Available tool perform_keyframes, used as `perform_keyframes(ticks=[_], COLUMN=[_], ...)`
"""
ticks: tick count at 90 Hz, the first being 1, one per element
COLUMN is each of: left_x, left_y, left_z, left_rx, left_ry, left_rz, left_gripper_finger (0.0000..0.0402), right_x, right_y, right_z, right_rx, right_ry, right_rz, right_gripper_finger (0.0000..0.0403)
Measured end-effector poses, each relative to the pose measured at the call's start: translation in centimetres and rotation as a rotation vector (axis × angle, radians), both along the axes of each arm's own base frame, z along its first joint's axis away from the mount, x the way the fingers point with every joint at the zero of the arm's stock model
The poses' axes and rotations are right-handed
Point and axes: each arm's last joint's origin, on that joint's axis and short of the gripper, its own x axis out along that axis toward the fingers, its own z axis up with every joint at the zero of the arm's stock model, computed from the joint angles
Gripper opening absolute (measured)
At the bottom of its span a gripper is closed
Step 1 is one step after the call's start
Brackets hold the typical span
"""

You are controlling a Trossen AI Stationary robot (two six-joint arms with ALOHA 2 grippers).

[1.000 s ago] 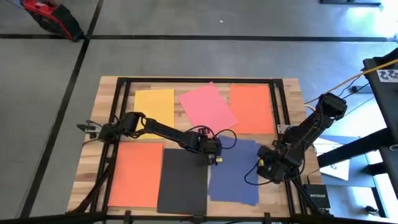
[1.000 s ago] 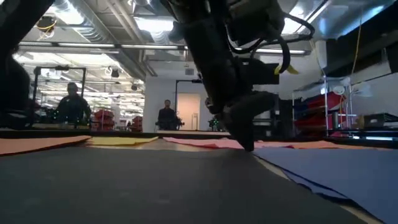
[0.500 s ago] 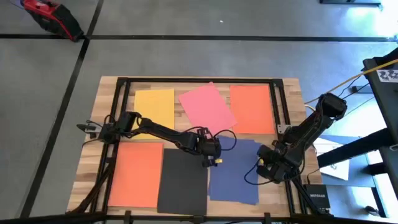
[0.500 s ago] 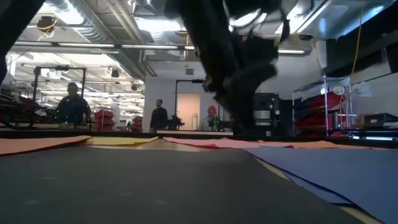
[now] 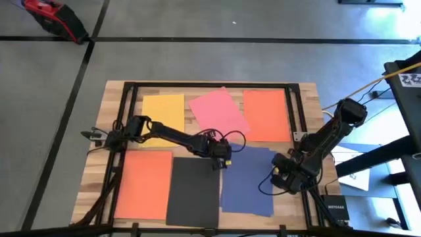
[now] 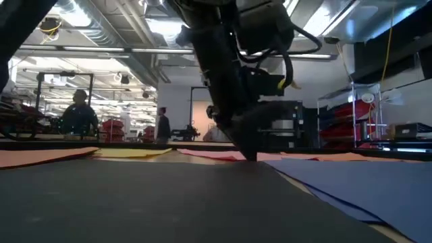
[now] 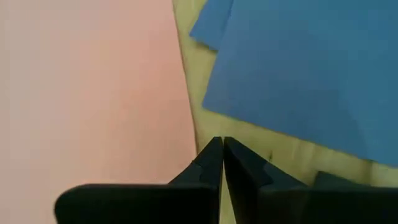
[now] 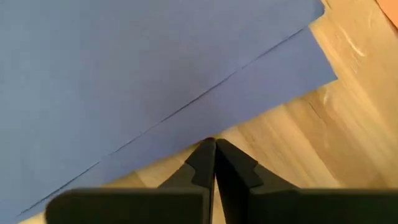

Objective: Organize paper
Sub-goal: Stack the blue paper on top of the blue paper on the table

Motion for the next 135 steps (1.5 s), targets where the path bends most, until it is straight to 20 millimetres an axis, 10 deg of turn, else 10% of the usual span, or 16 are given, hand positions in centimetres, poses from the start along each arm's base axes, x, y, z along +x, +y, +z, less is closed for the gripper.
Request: perform_keyframes(ticks=[135], left_x=[1.1], left_y=[0.7], left_z=[-0.2], left_rx=[-0.067], left_ry=[-0.128], left_rz=[-0.046], left_gripper_finger=[0.0000], right_x=[0.2], right_y=[0.0], right_z=[-0.4], right_rx=[0.002], right_ry=[-0.067], right_rz=[-0.015], right_gripper_finger=[0.0000])
